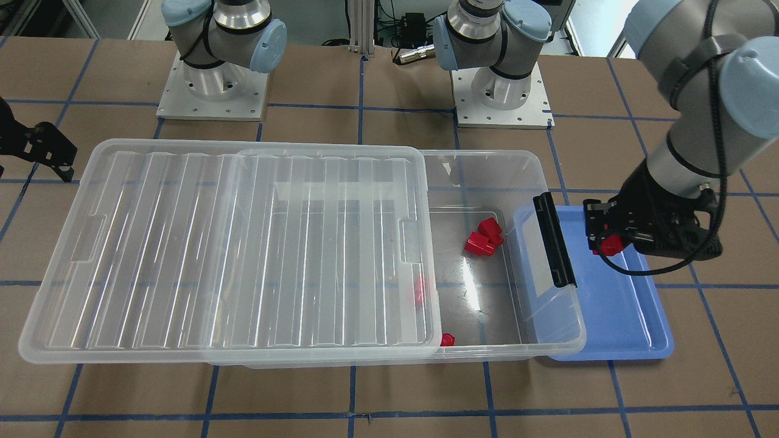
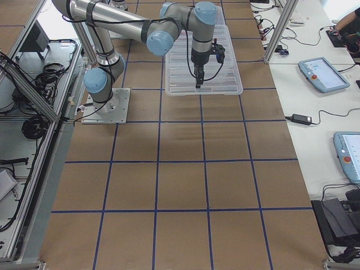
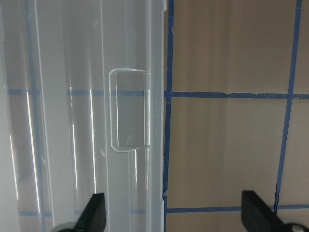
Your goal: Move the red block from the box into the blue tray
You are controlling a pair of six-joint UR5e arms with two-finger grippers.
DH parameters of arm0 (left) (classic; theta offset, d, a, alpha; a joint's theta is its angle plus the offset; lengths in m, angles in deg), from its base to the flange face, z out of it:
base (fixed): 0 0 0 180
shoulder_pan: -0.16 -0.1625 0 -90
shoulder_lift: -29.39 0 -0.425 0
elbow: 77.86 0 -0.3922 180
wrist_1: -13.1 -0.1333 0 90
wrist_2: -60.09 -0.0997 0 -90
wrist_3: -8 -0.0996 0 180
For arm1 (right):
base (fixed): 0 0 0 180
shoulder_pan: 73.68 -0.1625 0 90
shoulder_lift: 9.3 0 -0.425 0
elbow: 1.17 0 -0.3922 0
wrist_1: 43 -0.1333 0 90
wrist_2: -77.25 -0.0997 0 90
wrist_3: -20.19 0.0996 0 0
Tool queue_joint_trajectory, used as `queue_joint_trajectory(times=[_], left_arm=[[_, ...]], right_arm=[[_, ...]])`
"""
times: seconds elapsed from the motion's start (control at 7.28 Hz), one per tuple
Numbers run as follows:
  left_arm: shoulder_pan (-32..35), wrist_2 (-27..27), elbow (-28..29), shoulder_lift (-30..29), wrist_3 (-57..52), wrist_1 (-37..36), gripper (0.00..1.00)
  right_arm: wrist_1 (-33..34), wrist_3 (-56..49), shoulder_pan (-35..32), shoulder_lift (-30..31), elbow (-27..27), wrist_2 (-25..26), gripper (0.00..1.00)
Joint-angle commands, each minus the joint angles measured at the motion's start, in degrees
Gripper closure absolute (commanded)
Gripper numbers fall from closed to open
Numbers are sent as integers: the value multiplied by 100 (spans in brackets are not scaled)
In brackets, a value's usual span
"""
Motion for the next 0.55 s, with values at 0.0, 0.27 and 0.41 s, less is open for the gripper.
queue_joint_trajectory(times=[0.0,0.27,0.41], left_arm=[[-675,158,-434,-238,-1271,-459,100],[-818,283,-1495,-423,-1362,-2027,100],[-844,283,-1918,-493,-1371,-2567,100]], right_arm=[[50,3,21,-122,-1,73,0],[59,38,21,-150,-1,73,0],[85,13,30,-158,-1,73,0]])
